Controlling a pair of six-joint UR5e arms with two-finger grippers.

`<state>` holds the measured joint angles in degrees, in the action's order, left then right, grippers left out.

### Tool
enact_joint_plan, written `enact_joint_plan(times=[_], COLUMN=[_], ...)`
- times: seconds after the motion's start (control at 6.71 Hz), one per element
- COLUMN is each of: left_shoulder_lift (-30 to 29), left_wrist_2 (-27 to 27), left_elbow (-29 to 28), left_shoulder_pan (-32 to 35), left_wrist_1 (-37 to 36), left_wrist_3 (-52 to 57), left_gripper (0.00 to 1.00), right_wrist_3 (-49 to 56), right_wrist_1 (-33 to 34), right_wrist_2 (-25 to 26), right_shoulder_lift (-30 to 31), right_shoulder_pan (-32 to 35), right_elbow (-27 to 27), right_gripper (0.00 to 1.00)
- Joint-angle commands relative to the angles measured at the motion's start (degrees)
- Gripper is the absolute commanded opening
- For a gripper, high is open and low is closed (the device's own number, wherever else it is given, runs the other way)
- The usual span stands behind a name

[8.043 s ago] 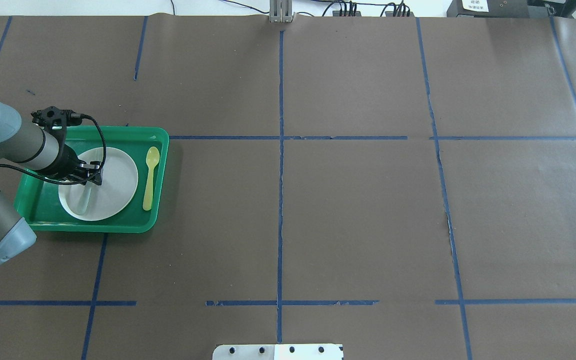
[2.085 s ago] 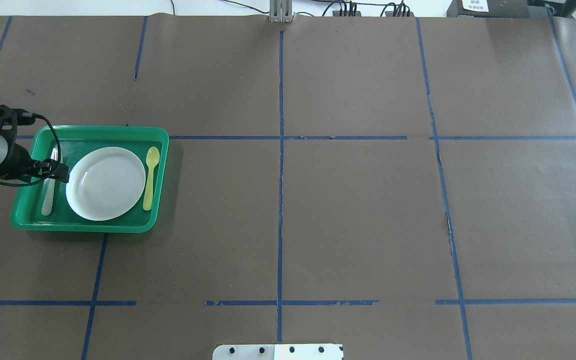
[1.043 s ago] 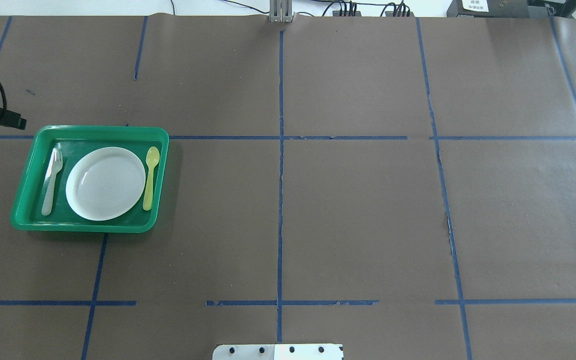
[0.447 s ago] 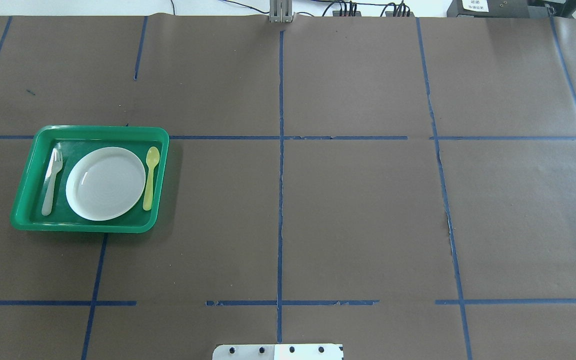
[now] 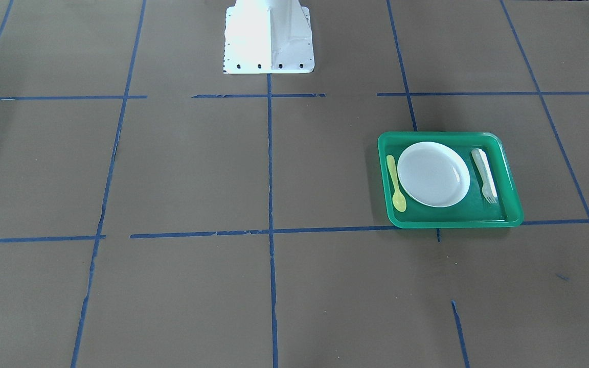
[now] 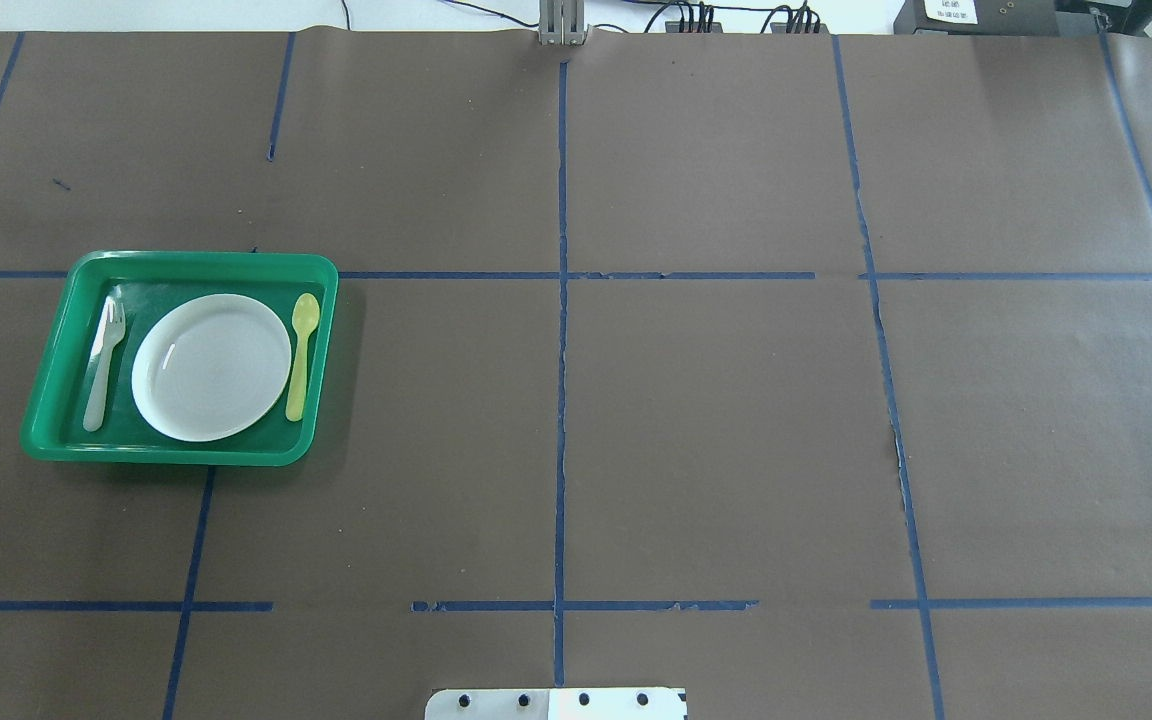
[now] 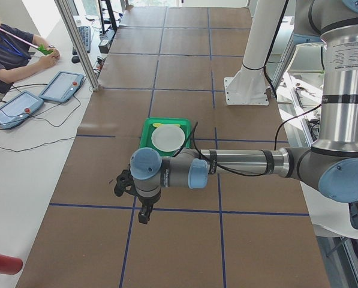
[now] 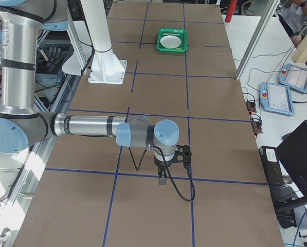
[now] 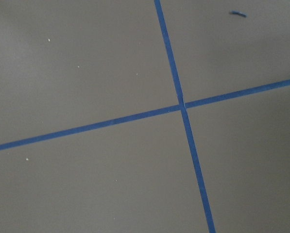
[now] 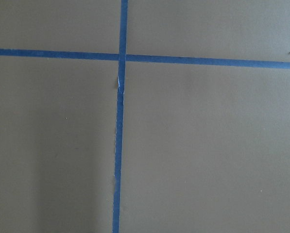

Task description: Place fork

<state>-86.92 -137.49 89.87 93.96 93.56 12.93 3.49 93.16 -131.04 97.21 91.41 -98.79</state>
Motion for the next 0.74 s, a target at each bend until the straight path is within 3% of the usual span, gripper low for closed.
enact_joint_plan(times=[0.0, 0.6], left_shoulder_lift=[0.4, 0.3], left_wrist_2=[-0.9, -0.3], left_elbow=[0.4, 3.2], left_shoulder_pan=[0.1, -0.4], left_wrist_1=[-0.4, 0.1], left_wrist_3=[-0.5, -10.6], left_gripper=[1.00, 1.00], right_wrist_3=[0.0, -0.1], right_wrist_1=[0.0, 0.0], right_wrist_2=[0.0, 0.0], right_shoulder_lift=[0.0, 0.0], right_shoulder_pan=[0.0, 0.0], right_elbow=[0.0, 0.0], right_gripper=[1.00, 1.00])
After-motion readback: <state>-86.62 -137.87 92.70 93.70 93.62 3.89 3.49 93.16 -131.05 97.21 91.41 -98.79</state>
